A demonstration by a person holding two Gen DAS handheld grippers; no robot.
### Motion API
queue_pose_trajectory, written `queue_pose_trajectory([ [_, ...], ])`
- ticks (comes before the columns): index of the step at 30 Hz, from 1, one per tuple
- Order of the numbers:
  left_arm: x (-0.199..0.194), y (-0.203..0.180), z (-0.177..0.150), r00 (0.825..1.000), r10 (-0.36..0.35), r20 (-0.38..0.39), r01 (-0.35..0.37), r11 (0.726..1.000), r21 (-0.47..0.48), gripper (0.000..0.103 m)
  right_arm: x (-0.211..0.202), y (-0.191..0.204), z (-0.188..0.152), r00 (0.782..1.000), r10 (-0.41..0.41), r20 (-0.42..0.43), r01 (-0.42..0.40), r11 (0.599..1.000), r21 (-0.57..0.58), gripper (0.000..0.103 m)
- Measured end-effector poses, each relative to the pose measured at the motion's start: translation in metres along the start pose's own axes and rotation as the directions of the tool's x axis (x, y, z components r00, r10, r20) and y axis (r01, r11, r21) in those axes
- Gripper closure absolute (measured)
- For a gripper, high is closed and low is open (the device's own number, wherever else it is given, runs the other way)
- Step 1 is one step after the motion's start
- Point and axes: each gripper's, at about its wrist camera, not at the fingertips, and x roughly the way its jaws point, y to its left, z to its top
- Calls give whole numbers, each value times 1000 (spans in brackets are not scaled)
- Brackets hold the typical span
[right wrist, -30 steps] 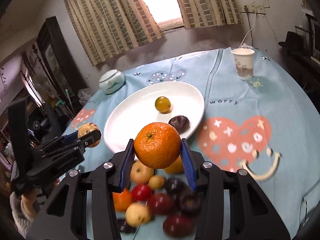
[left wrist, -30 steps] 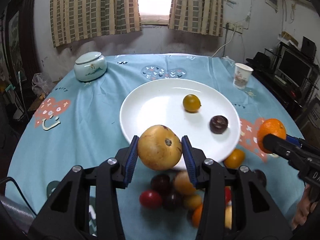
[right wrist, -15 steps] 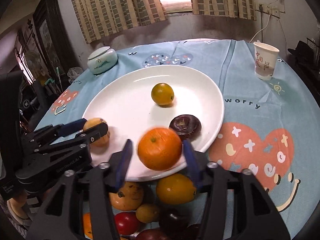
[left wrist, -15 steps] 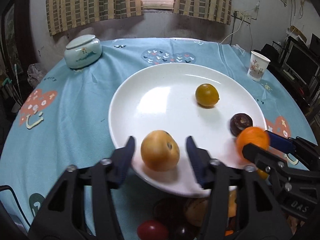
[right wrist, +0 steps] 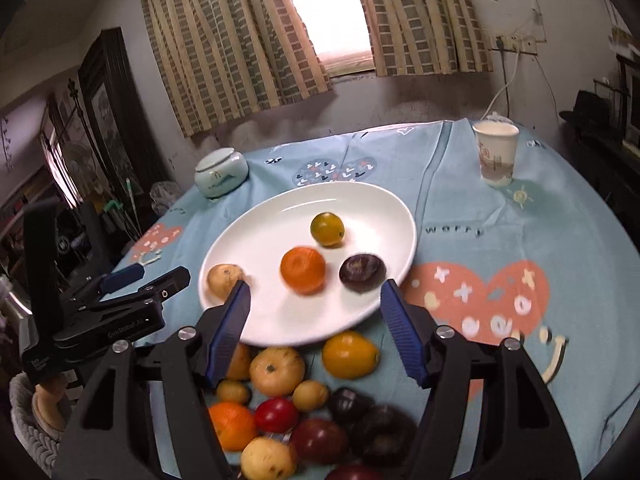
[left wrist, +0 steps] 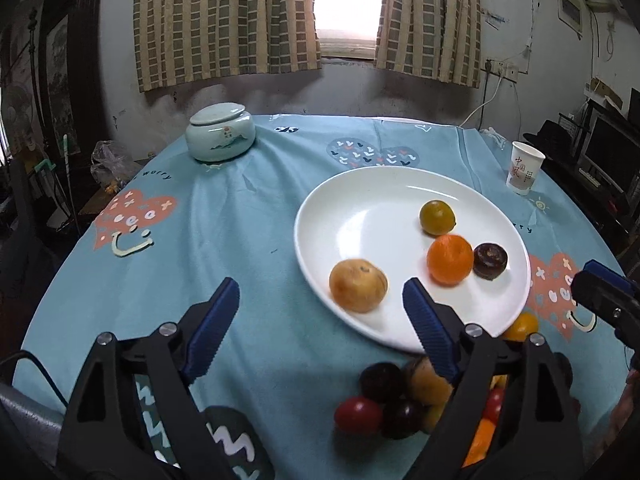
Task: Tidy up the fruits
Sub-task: 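Lower the pear and orange onto the white plate and open both grippers, then grasp the red tomato from the pile with the left gripper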
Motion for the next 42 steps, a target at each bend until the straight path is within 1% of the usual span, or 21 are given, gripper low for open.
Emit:
queue_pose_trajectory([
  [2, -5, 7, -19, 1000, 13, -29, -13, 1000, 0, 15, -10, -3, -14, 1000, 6, -3, -6, 1000, 21, 32],
  [5, -10, 12, -41, 997, 55, -60, -54, 998, 18, 15, -23, -9, -29, 1000, -9, -9, 9, 998, 58, 32],
  [6, -12, 14, -45, 996, 55, -66, -54, 998, 17, 15, -29, -11, -33, 1000, -1, -2, 1, 997, 76, 32],
  [8, -20, 18, -53, 998, 8, -70, -8, 1000, -1, 15, -42, -16, -43, 1000, 17, 24, -20, 995, 98, 30],
  [9, -25, 19, -58, 998, -23, -66, 22, 1000, -5, 15, -49, -18, -50, 1000, 13, 26, -16, 994, 105, 27],
  [10, -30, 18, -63, 997, -36, -61, 37, 999, 4, 13, -53, -19, -54, 1000, 9, 27, -11, 994, 109, 23],
  [11, -32, 17, -66, 998, -30, -58, 31, 999, 16, 12, -56, -21, -59, 1000, 6, 29, -10, 994, 113, 15],
  [12, -32, 16, -69, 998, -6, -59, 8, 1000, 30, 10, -59, -23, -64, 1000, -1, 29, -2, 993, 117, 11],
  [14, -24, 16, -70, 996, 10, -88, -8, 1000, 28, 10, -60, -25, -68, 1000, -10, 19, 7, 992, 124, 11],
  [16, -18, 17, -71, 994, -2, -113, 4, 1000, 21, 10, -59, -27, -67, 1000, -5, 20, 3, 991, 132, 11],
  [20, -14, 11, -70, 994, 10, -106, -4, 998, 56, 10, -58, -26, -68, 1000, -2, 13, 0, 992, 126, 11],
  [23, -6, 3, -66, 994, 6, -113, 4, 996, 86, 10, -57, -25, -68, 1000, 0, 9, -2, 993, 119, 11],
  [26, 2, -2, -65, 993, 49, -112, -36, 992, 118, 10, -57, -25, -68, 1000, 1, 8, -2, 993, 118, 11],
  [29, 6, 4, -63, 991, 48, -122, -36, 994, 100, 6, -57, -25, -69, 1000, 0, 4, 0, 993, 117, 11],
  [30, 4, 8, -63, 991, 62, -118, -52, 994, 93, 6, -57, -25, -69, 1000, 1, 6, -1, 993, 117, 11],
  [32, -7, 20, -63, 988, 126, -84, -121, 991, 61, 6, -56, -25, -69, 1000, -2, 7, 1, 993, 119, 11],
  [33, -12, 27, -64, 988, 139, -72, -136, 990, 39, 6, -56, -26, -69, 1000, -1, 7, 1, 993, 121, 11],
  [36, -20, 38, -66, 991, 111, -69, -112, 994, -12, 7, -56, -26, -70, 1000, -2, 5, 1, 993, 118, 11],
  [38, -20, 31, -67, 993, 97, -65, -96, 995, 17, 8, -56, -25, -70, 1000, 0, 5, -1, 993, 114, 11],
  [41, -20, 14, -70, 996, 68, -53, -63, 994, 88, 8, -56, -25, -70, 1000, 1, 4, -2, 994, 113, 11],
  [42, -18, 9, -71, 996, 64, -59, -57, 992, 110, 8, -56, -25, -70, 1000, 3, 4, -3, 994, 112, 11],
])
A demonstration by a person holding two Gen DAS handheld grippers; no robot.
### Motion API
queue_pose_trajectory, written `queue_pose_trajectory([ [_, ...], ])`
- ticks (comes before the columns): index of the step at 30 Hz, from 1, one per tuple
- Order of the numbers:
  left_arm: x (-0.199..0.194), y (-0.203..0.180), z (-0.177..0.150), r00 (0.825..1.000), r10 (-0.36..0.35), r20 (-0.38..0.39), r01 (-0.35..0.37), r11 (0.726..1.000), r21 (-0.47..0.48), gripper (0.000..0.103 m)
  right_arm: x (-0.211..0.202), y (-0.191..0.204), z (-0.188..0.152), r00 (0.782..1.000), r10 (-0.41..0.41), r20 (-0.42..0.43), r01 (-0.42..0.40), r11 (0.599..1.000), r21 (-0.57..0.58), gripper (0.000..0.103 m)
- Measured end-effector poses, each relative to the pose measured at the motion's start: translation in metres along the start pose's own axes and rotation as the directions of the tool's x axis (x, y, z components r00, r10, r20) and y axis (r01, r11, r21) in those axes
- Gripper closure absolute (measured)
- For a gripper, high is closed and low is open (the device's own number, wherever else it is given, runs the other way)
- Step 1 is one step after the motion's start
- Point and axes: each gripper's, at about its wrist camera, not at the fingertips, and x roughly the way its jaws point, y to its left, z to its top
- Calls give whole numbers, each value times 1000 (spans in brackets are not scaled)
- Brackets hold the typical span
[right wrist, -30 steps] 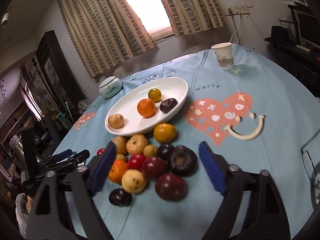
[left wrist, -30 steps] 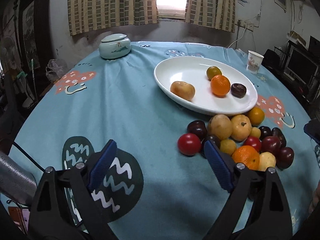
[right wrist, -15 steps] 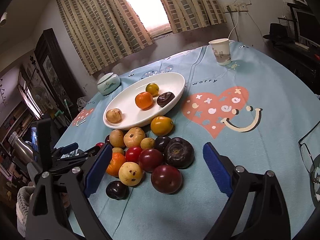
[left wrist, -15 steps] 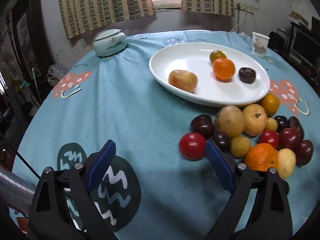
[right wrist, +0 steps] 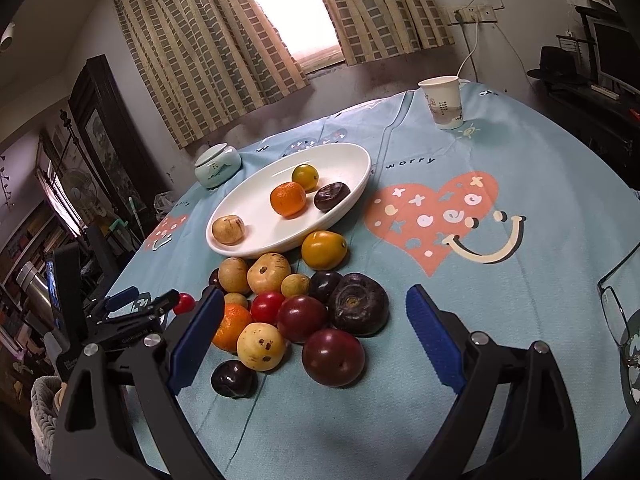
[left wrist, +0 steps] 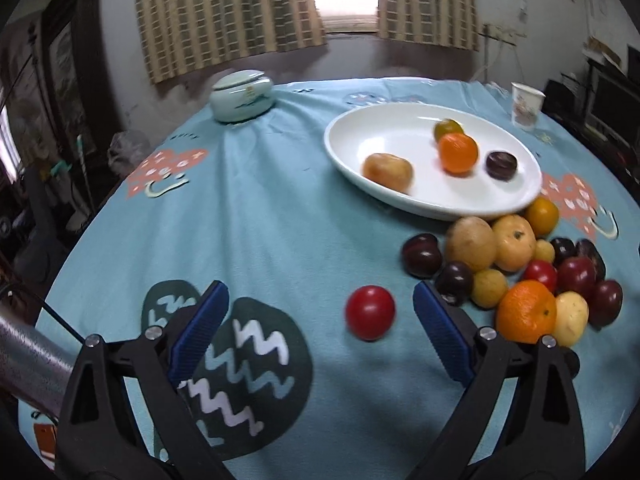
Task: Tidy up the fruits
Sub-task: 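Grasp the red tomato from the pile with the left gripper, then carry the red tomato to the plate while the right gripper grasps a red apple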
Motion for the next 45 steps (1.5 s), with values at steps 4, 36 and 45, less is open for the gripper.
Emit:
queue_pose_trajectory([
  [4, 10, -5, -1, 999, -32, -43, 33, 999, 17, 18, 0, 1, 0, 1000, 0, -2, 0, 1000, -3, 11],
  [36, 15, 4, -1, 989, -128, -75, 125, 991, -43, 74, 41, -2, -25, 958, -46, -282, 39, 999, -33, 51],
  [45, 3, 1, 1, 993, -115, -29, 114, 993, -30, 74, 28, -3, -21, 976, 27, -217, -27, 1000, 3, 64],
])
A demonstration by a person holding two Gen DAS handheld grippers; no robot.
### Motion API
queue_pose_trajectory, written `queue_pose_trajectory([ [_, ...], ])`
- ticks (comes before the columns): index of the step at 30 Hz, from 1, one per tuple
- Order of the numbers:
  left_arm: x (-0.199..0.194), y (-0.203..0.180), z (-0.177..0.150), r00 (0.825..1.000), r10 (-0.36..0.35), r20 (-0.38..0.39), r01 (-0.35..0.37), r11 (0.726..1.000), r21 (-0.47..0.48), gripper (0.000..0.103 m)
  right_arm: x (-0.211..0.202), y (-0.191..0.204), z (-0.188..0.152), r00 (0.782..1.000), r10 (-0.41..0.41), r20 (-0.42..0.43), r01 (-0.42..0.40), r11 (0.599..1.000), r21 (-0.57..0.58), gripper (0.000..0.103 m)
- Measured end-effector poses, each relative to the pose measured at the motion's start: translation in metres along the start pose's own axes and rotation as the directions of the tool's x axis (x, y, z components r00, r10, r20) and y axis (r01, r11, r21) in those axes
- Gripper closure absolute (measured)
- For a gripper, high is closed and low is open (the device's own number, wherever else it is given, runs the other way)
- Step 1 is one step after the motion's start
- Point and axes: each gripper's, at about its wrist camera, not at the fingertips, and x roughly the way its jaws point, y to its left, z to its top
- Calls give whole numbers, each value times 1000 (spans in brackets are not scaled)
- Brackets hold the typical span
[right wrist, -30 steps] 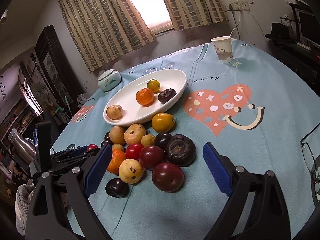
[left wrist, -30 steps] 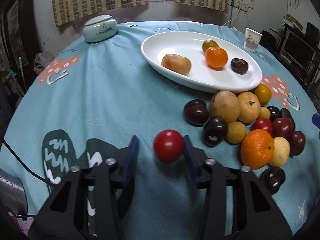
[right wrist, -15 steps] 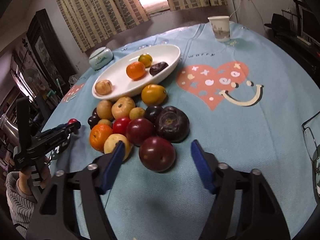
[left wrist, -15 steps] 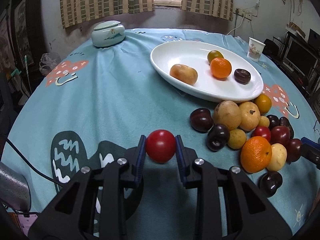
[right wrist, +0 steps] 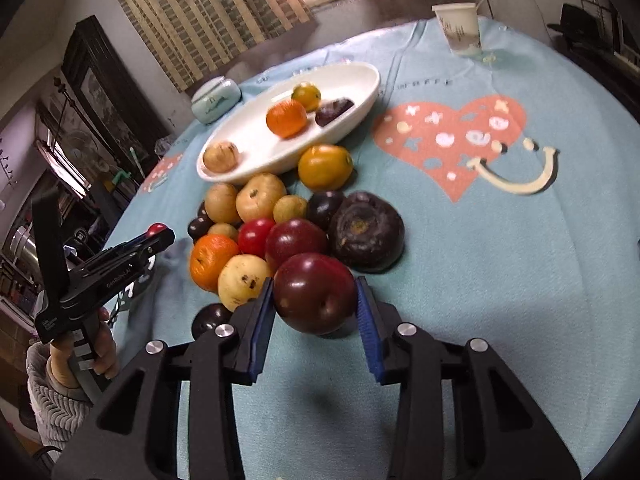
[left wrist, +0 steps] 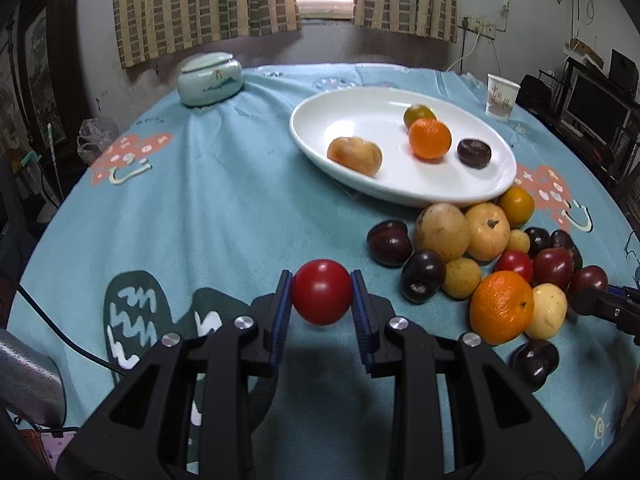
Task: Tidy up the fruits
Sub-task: 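Carry the red tomato to the plate while the right gripper grasps a red apple, then release the tomato on the plate while the right gripper sets the apple beside it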
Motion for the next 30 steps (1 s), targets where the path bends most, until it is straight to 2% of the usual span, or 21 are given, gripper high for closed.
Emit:
queue_pose_trajectory([
  [3, -13, -3, 20, 999, -12, 39, 12, 1000, -5, 74, -20, 10, 17, 996, -20, 85, 23, 999, -37, 63],
  [6, -21, -15, 53, 996, -5, 91, 3, 1000, 21, 74, -38, 27, 53, 986, -40, 162, 56, 994, -95, 63],
  [9, -12, -26, 85, 994, -23, 108, 22, 1000, 8, 74, -31, 44, 92, 975, -75, 211, 108, 983, -150, 63],
  [13, 24, -43, 100, 997, -36, 61, 36, 999, 4, 74, 17, 51, 123, 979, -100, 179, 132, 976, -175, 64],
  [16, 49, -54, 95, 999, -41, 20, 40, 998, 41, 74, 54, 52, 124, 989, -97, 113, 118, 972, -203, 64],
  [19, 64, -54, 90, 999, -39, -12, 39, 998, 55, 73, 78, 53, 123, 989, -128, 72, 142, 961, -239, 63],
  [21, 64, -56, 90, 1000, -28, 2, 28, 996, 79, 72, 87, 49, 122, 989, -137, 61, 148, 959, -240, 62],
  [23, 65, -58, 90, 999, -39, 7, 38, 995, 88, 59, 95, 47, 119, 990, -138, 38, 144, 960, -240, 62],
  [25, 64, -57, 91, 1000, -9, 26, 7, 996, 85, 37, 100, 44, 118, 988, -155, 21, 155, 958, -241, 62],
  [28, 59, -50, 94, 999, 17, 50, -20, 998, 64, 33, 97, 42, 116, 985, -169, 29, 171, 955, -243, 61],
  [29, 56, -46, 95, 998, 18, 55, -21, 999, 47, 32, 93, 43, 116, 986, -162, 39, 167, 956, -243, 59],
  [30, 53, -42, 97, 998, 23, 63, -25, 999, 30, 27, 86, 44, 117, 986, -151, 64, 162, 957, -239, 41],
])
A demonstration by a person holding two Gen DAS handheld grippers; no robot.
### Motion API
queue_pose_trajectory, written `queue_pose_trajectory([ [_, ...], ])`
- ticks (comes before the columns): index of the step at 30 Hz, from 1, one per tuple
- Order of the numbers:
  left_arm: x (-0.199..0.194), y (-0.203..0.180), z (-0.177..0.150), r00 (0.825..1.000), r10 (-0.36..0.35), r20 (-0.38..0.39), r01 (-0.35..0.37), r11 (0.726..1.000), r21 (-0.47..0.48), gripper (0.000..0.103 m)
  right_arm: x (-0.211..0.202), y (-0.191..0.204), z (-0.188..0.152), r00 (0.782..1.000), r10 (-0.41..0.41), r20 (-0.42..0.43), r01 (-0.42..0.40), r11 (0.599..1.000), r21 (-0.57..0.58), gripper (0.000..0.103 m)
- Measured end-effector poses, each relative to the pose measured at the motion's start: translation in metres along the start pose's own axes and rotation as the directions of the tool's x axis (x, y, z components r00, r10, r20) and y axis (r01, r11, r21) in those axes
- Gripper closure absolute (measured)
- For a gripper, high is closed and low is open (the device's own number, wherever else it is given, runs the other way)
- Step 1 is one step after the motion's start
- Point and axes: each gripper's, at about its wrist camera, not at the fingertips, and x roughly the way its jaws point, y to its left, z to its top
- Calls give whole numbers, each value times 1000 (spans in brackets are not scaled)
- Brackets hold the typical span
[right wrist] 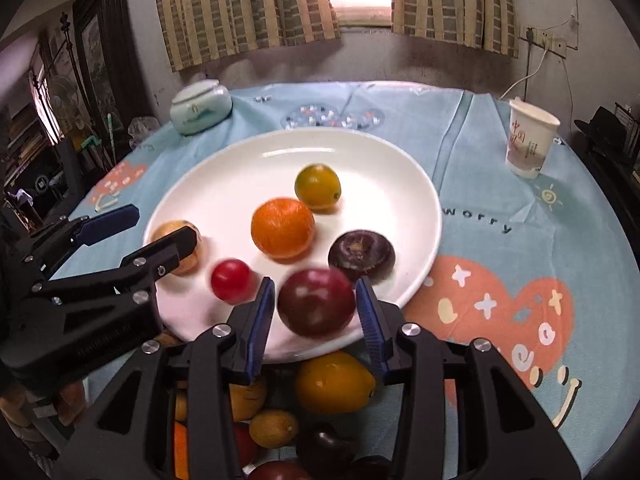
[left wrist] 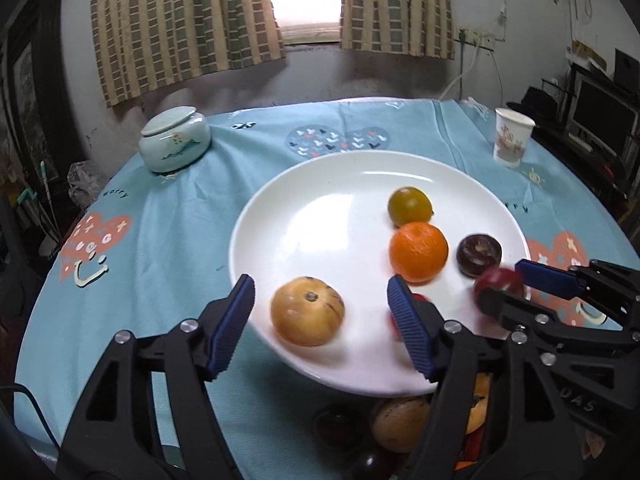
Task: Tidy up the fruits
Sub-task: 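Release the tomato on the plate while the right gripper sets the apple beside it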
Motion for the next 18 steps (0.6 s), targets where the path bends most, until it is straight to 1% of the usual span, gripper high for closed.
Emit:
queue_pose_trajectory([
  [1, -3, 4, 1, 1000, 9, 8, -9, 1000, -15, 25, -8, 0, 1, 999, -3, 34, 2, 1000, 2, 33],
  [2, -6, 9, 3, 1000, 19, 14, -19, 999, -34, 23, -15, 1, 3, 998, -5, 69, 5, 1000, -2, 28],
  [3, -8, 12, 3, 1000, 21, 14, -20, 999, -46, 23, -22, 3, 5, 994, -11, 107, 13, 1000, -16, 28],
  [5, -12, 19, 2, 1000, 19, 10, -18, 998, -66, 23, -32, 6, 8, 989, -33, 143, 38, 999, -30, 28],
  [6, -15, 22, 1, 1000, 20, 11, -19, 997, -73, 23, -44, 5, 9, 982, -34, 188, 38, 999, -20, 28],
  [7, -20, 26, -1, 1000, 23, 11, -22, 997, -78, 23, -58, 4, 9, 973, -20, 231, 23, 1000, -11, 28],
  [9, -28, 32, -8, 999, 30, 13, -29, 996, -82, 21, -81, 2, 11, 960, 10, 281, -9, 1000, -5, 27],
  [10, -32, 35, -13, 999, 36, 8, -35, 996, -82, 21, -91, 1, 9, 956, 19, 293, -20, 1000, 2, 27],
  [11, -36, 37, -20, 999, 40, 2, -39, 996, -81, 21, -98, -1, 5, 954, 27, 298, -33, 999, 14, 23],
  [12, -40, 39, -30, 999, 38, -1, -38, 996, -75, 21, -104, -3, -4, 953, 41, 299, -52, 998, 29, 14],
  [14, -43, 38, -47, 998, 53, -29, -54, 997, -47, 21, -110, -7, -22, 952, 48, 303, -69, 996, 60, 6],
  [16, -46, 36, -60, 998, 54, -42, -56, 998, -34, 21, -109, -10, -39, 962, 46, 269, -72, 994, 87, 6],
  [17, -47, 36, -63, 998, 39, -49, -41, 999, -35, 21, -109, -12, -45, 968, 45, 247, -72, 992, 99, 6],
  [18, -47, 34, -65, 998, 24, -54, -26, 999, -38, 21, -110, -15, -51, 969, 50, 244, -79, 990, 114, 6],
])
